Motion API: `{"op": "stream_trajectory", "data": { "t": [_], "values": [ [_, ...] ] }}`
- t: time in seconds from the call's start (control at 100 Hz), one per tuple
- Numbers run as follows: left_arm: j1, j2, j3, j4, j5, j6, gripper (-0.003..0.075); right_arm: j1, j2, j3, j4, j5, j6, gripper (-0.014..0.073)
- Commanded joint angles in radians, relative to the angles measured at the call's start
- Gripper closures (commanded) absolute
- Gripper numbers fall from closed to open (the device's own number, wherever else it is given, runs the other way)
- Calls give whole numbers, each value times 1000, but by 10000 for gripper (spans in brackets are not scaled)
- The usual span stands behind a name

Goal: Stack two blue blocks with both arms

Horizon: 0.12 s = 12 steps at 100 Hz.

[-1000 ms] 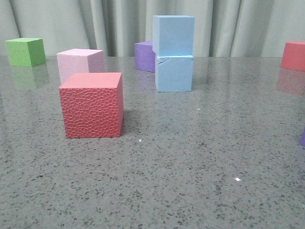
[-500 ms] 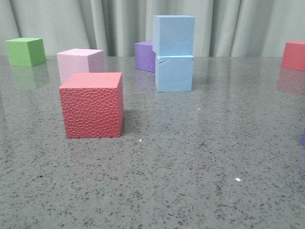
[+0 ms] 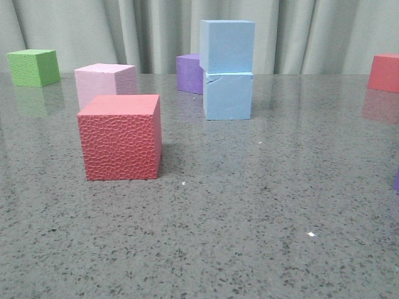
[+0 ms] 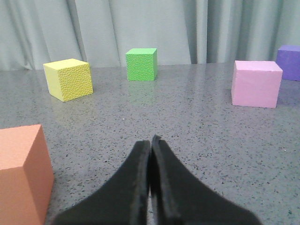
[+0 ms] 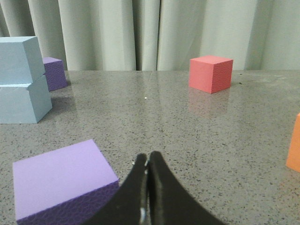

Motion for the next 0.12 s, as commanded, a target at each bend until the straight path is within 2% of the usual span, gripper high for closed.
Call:
{"op": "stream_trajectory", "data": {
  "t": [0.0,0.11],
  "values": [
    [2,-32,42,-2,-83,-10,739,-7,-26,-18,-2,-81,-10,662],
    [2,-32,42,-2,-83,-10,739,-7,-26,-18,-2,-81,-10,662]
  ]
}}
